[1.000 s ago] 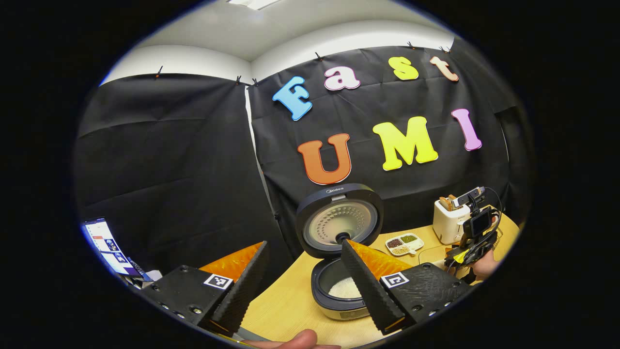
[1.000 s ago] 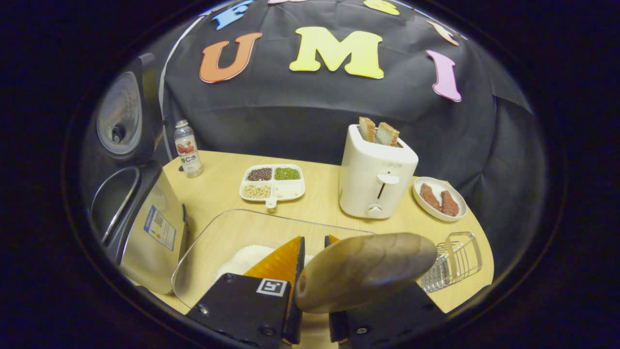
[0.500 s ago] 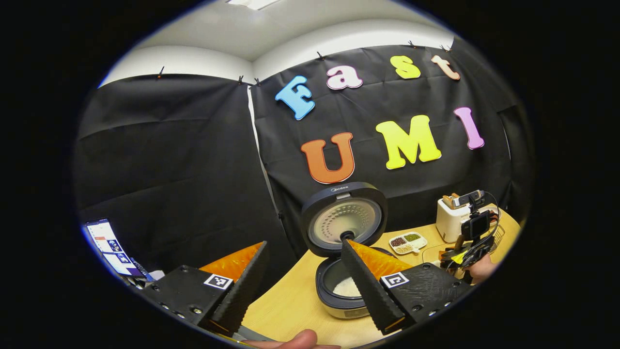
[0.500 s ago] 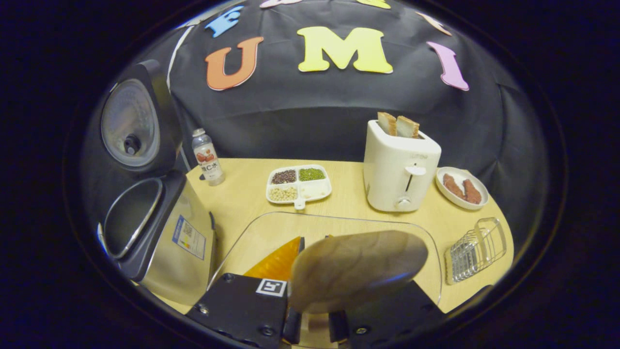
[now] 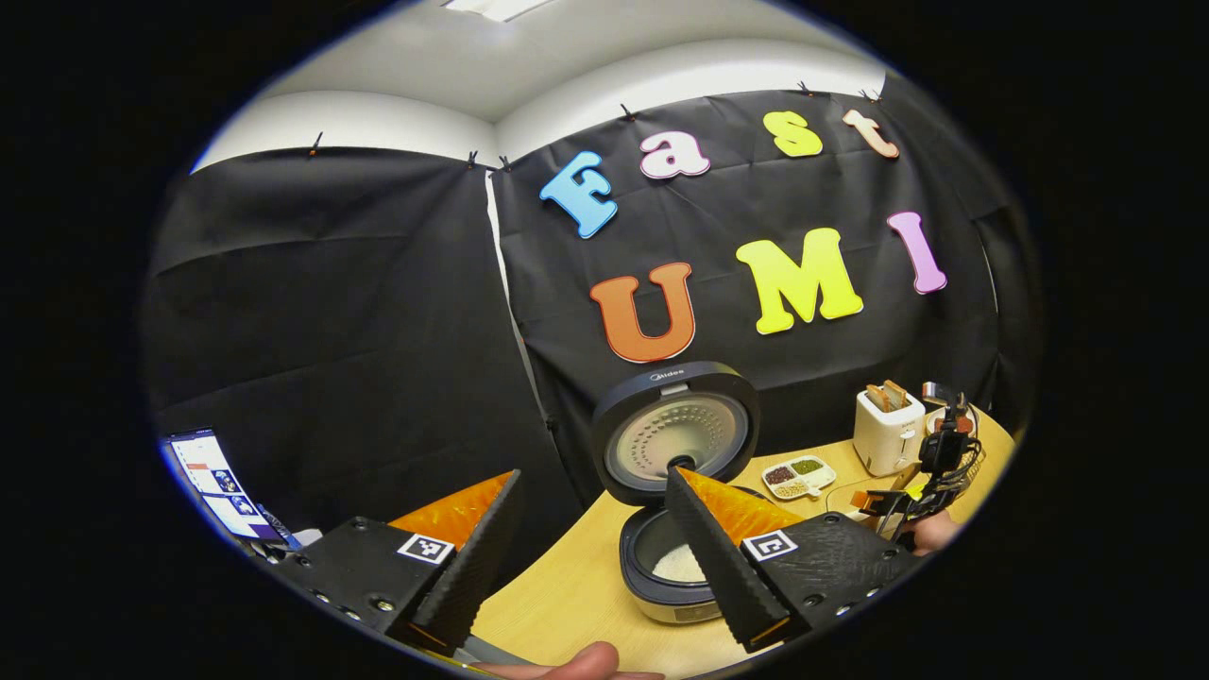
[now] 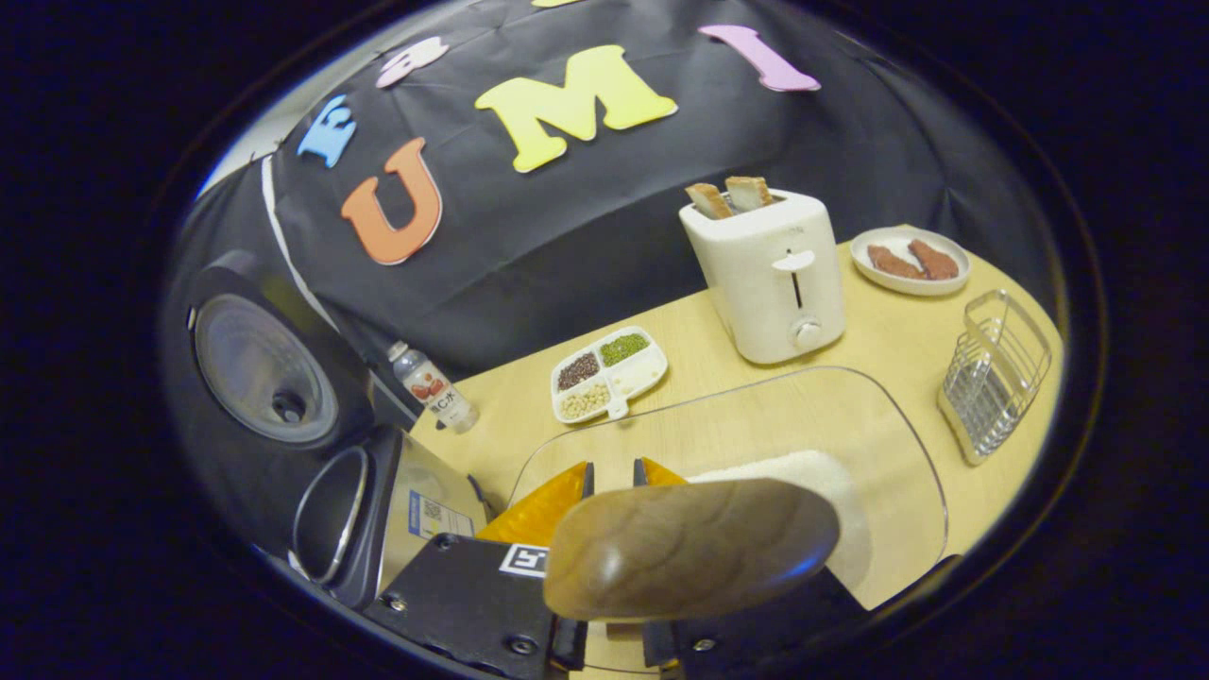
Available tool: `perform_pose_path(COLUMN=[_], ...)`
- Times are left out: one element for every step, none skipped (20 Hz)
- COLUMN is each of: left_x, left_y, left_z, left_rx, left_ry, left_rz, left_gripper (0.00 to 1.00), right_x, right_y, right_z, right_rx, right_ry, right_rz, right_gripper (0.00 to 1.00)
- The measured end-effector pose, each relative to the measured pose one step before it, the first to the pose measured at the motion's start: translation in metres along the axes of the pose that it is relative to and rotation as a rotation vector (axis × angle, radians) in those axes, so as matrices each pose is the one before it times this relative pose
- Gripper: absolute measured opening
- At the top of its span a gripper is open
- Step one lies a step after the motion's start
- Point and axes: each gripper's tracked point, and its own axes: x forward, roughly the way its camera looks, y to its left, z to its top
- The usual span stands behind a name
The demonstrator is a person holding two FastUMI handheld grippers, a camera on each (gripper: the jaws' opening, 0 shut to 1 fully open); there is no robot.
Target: Close the left gripper, press the button to open the rice cooker; take a wooden spoon from the chopstick holder with the right hand, scoop a spoonful of rice and pour it into the rice cooker, then put the wooden spoon back into the chopstick holder.
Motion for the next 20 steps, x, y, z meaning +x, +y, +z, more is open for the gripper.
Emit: perform_pose_path(left_x=[0.00060,0.00019,-0.00114,-0.00047,0.00064,-0.00085,0.00062,-0.00042,-0.00002,0.00078,-0.00055,0.00107,-0.00019,0.00027,-0.00074,-0.00060,0.00048,0.00073,-0.00022,0.00052], left_y=[-0.00105,0.00018,0.00115,0.00102,-0.00045,-0.00001,0.00104,0.00039,-0.00017,-0.00059,0.00061,-0.00075,-0.00052,-0.00093,0.00078,-0.00002,-0.00092,-0.00118,-0.00024,-0.00117], left_z=[0.00062,0.00040,0.00072,0.00000,-0.00063,0.00243,0.00018,0.00210,0.00209,0.00203,0.00066,0.00109,0.00074,0.00097,0.00131,0.00082,0.00023,0.00055,0.00166,0.00097], left_rx=[0.00197,0.00190,0.00258,0.00266,0.00185,0.00018,-0.00021,-0.00114,-0.00055,0.00121,0.00159,-0.00050,0.00050,0.00092,0.00291,0.00326,0.00090,0.00048,-0.00111,-0.00216], left_ry=[0.00016,-0.00033,-0.00156,-0.00157,-0.00122,-0.00024,-0.00242,-0.00216,-0.00193,-0.00657,-0.00192,-0.00295,-0.00138,-0.00132,-0.00220,-0.00131,-0.00100,-0.00287,-0.00208,-0.00261], left_rz=[-0.00002,0.00116,0.00061,0.00110,0.00172,-0.00032,0.00112,0.00005,-0.00033,-0.00035,0.00110,-0.00316,-0.00013,-0.00458,0.00130,-0.00136,-0.00103,-0.00384,0.00046,-0.00240], left_gripper=[0.95,0.95,0.95,0.95,0.95,0.95,0.95,0.95,0.95,0.95,0.95,0.95,0.95,0.95,0.95,0.95,0.95,0.95,0.95,0.95], right_x=[0.00009,-0.00110,-0.00102,0.00085,-0.00156,-0.00100,-0.00151,-0.00102,-0.00294,-0.00243,-0.00338,-0.00199,-0.00260,-0.00351,-0.00443,-0.00309,-0.00290,-0.00403,-0.00408,-0.00168], right_y=[-0.00195,-0.00358,0.00046,0.00147,0.00236,0.00037,0.00013,0.00104,-0.00132,-0.00041,-0.00137,-0.00169,-0.00095,0.00145,0.00368,0.00314,0.00471,0.00609,0.00600,0.00562], right_z=[-0.00097,0.00101,0.00553,0.00436,-0.00104,0.00475,0.00333,0.00348,0.00322,0.00436,0.00468,0.00610,0.00486,0.00664,0.00591,0.00780,0.00754,0.00864,0.00846,0.00502], right_rx=[0.05032,0.05248,-0.00118,0.01931,0.03107,0.03729,0.01576,0.02963,0.03882,0.03010,0.03975,0.02820,0.01764,0.02797,0.03244,0.03807,0.03239,0.03108,0.01854,0.00576], right_ry=[0.00295,-0.00093,-0.01443,-0.01298,-0.00148,-0.00707,-0.00981,-0.00867,-0.00629,-0.01226,-0.00756,-0.01136,-0.01220,-0.01452,-0.01148,-0.01582,-0.00983,-0.01267,-0.01406,-0.00476], right_rz=[0.00641,0.00637,0.00848,0.01272,0.01338,0.01086,0.00573,0.01125,0.00634,0.00199,0.00606,0.00576,0.00319,0.00914,0.01646,0.01098,0.01591,0.02065,0.01302,0.00562], right_gripper=[0.23,0.24,0.23,0.22,0.22,0.22,0.22,0.22,0.22,0.22,0.22,0.22,0.22,0.22,0.22,0.22,0.22,0.22,0.22,0.22])
